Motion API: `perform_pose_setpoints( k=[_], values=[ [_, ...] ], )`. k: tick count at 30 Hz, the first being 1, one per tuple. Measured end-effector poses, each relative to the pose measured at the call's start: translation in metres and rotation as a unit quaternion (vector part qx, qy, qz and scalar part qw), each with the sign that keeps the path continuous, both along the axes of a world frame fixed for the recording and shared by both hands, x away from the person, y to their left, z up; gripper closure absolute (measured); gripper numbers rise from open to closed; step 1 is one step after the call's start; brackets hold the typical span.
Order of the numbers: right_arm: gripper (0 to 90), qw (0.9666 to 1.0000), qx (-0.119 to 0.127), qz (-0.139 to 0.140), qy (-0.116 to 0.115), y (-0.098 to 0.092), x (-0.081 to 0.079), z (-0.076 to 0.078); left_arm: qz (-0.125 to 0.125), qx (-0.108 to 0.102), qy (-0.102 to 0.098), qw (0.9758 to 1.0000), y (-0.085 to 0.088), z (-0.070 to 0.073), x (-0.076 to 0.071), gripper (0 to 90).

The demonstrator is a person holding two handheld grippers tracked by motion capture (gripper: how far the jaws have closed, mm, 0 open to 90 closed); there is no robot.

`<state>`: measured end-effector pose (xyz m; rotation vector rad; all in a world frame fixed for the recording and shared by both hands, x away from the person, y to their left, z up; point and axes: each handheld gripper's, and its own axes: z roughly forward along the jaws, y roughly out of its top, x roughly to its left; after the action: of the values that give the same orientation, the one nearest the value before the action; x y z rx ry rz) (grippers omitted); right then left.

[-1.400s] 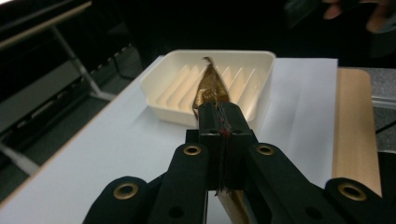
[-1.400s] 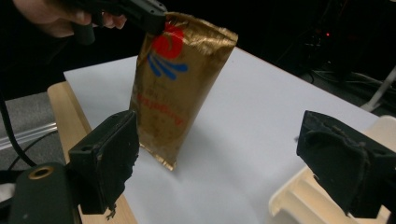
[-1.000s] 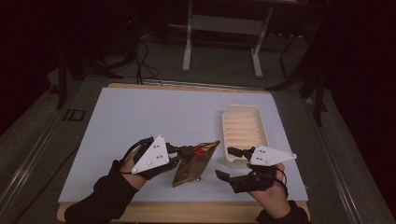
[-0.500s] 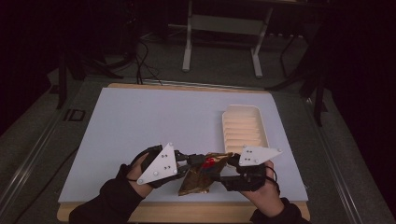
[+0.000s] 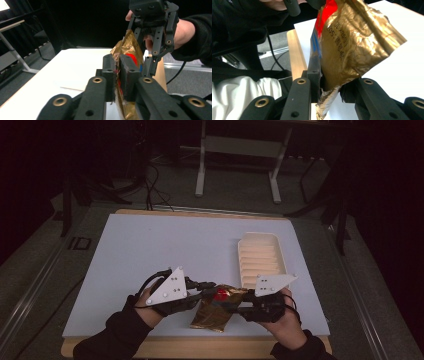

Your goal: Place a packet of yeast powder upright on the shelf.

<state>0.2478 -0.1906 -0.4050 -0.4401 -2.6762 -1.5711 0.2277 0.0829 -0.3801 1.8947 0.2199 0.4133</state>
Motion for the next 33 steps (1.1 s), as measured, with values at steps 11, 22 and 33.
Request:
perform_pose_setpoints(
  k=[11,22,33],
  values=[
    [73.8,0.9988,0.016,-0.010,-0.045,-0.018,0.012,0.021,0.036,-0.059,0.085,0.9939,0.019,-0.016,0.009,54.2],
    [73.8,0.9963,0.030,-0.029,-0.075,-0.037,0.033,0.033,0.071,-0.059,0.130,0.9872,0.025,-0.052,0.013,19.5],
    [73.8,0.9910,0.003,-0.061,-0.119,-0.054,0.060,0.043,0.096,-0.056,0.151,0.9822,0.045,-0.085,0.016,2.5]
  ],
)
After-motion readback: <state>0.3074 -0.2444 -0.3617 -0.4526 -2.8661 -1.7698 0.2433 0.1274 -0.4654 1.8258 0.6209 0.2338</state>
